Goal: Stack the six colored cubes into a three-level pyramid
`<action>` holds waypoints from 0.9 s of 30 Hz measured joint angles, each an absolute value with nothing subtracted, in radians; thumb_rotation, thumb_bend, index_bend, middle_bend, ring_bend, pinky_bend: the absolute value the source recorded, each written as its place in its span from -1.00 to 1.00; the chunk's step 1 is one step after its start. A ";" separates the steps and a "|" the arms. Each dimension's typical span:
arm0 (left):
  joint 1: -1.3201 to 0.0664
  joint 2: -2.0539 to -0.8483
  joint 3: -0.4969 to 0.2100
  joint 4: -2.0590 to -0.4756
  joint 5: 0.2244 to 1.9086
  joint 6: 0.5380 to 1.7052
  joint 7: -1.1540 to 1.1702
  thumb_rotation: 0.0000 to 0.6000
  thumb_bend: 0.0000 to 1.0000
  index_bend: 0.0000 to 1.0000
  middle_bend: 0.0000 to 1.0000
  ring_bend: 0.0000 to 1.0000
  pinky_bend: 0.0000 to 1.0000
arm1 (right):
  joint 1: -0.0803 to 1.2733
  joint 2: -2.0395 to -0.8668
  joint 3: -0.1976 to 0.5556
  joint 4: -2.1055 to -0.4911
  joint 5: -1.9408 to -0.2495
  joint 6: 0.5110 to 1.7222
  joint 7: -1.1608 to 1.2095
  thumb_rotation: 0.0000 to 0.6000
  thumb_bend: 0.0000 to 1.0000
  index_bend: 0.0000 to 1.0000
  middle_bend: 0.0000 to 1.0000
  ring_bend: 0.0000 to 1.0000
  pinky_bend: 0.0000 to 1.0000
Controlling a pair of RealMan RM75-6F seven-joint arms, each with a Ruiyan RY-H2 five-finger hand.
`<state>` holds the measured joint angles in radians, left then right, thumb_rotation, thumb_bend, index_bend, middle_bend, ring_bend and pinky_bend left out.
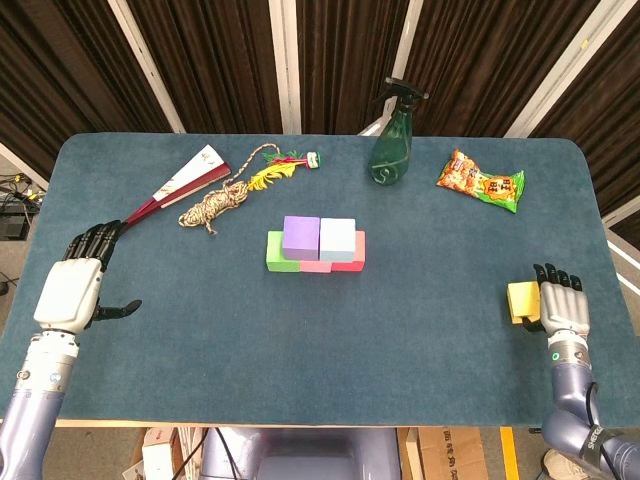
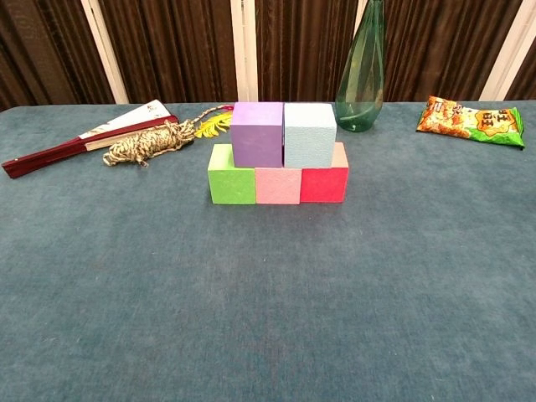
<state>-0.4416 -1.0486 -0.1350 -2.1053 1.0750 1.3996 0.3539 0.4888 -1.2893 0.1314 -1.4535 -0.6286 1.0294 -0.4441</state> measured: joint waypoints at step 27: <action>-0.422 -1.049 -0.159 -2.109 1.078 1.378 0.349 1.00 -0.67 -1.00 -0.93 -0.90 -0.83 | 0.487 -1.291 0.146 -1.432 -0.580 0.987 -0.438 1.00 -0.42 -0.68 0.02 -0.17 -0.75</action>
